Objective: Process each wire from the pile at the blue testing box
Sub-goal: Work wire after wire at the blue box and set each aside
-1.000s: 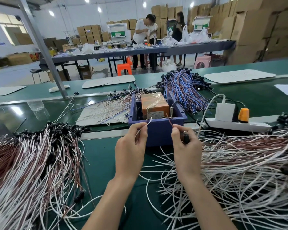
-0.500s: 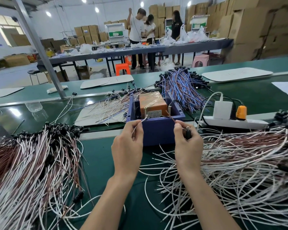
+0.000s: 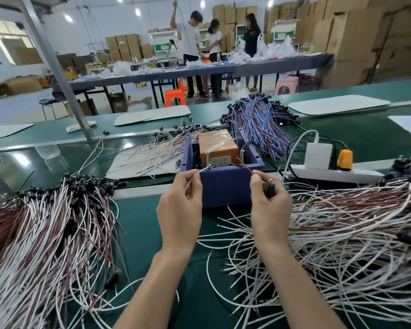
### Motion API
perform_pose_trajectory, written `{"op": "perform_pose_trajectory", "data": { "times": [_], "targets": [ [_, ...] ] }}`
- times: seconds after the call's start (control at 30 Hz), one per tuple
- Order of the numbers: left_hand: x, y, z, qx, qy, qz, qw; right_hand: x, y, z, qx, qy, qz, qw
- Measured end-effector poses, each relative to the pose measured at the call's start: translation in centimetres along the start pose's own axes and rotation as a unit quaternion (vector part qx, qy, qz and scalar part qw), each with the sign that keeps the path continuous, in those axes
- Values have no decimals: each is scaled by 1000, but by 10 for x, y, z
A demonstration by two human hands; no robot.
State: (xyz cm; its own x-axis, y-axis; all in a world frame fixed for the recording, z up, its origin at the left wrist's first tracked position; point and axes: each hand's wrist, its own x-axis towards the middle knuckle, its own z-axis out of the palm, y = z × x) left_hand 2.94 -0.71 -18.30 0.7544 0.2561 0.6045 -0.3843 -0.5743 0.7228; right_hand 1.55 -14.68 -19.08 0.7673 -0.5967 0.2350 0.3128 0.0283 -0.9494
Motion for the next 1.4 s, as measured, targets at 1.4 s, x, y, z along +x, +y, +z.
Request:
{"op": "perform_pose_trajectory", "data": {
  "times": [1.4],
  "targets": [
    [-2,-1,-2,0,-12,24,1000,0,-9,1,4,-21,-11,1000]
  ]
}}
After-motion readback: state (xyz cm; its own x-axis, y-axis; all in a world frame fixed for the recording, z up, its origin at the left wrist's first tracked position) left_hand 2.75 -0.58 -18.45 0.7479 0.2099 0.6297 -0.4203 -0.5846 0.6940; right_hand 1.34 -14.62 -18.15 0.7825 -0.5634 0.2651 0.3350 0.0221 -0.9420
